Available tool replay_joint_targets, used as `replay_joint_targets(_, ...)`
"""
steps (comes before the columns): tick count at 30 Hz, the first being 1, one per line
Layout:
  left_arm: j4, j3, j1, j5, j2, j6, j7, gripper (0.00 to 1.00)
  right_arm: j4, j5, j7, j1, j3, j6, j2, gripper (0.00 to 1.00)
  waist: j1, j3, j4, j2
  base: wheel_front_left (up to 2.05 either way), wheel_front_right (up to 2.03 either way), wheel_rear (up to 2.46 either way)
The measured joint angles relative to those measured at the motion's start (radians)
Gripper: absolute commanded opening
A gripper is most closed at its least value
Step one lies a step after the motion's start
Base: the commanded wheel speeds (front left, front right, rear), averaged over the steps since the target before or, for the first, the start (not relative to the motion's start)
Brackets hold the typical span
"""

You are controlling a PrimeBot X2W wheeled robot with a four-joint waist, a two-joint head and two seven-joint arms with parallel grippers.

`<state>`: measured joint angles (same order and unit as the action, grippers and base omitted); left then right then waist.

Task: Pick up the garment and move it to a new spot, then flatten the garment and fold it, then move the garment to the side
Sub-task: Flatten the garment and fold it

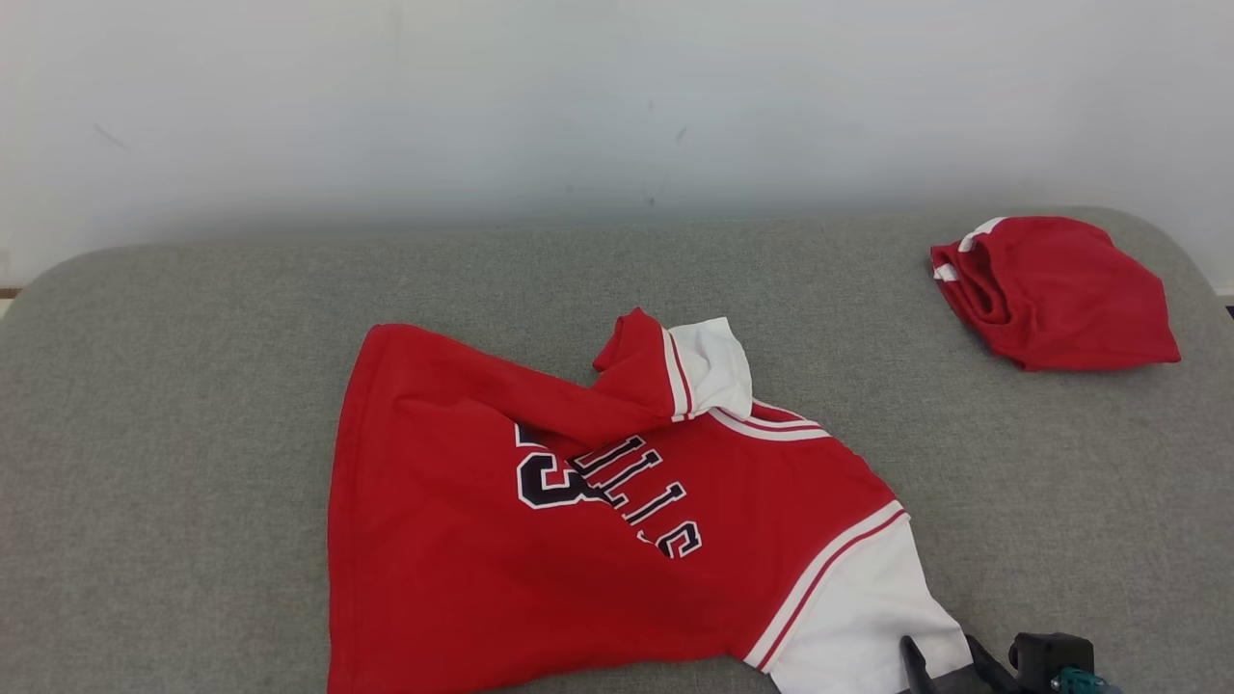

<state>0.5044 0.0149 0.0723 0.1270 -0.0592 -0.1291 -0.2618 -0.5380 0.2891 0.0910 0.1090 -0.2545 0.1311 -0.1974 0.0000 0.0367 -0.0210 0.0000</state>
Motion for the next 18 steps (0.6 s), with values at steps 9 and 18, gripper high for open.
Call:
replay_joint_targets(9,0.037,0.035,0.023,0.023,0.004,-0.001,0.0,0.0,-0.053,0.036,0.011,0.038,-0.04,-0.001,0.0,0.0,0.0,0.004,0.005,0.0,0.0,0.0,0.0)
replay_joint_targets(18,-0.13,0.051,0.023,0.028,-0.037,-0.001,0.0,0.0,0.131,0.263,-0.005,0.009,-0.114,0.0,-0.039,0.0,0.0,0.012,0.018,0.0,0.0,0.0,0.0)
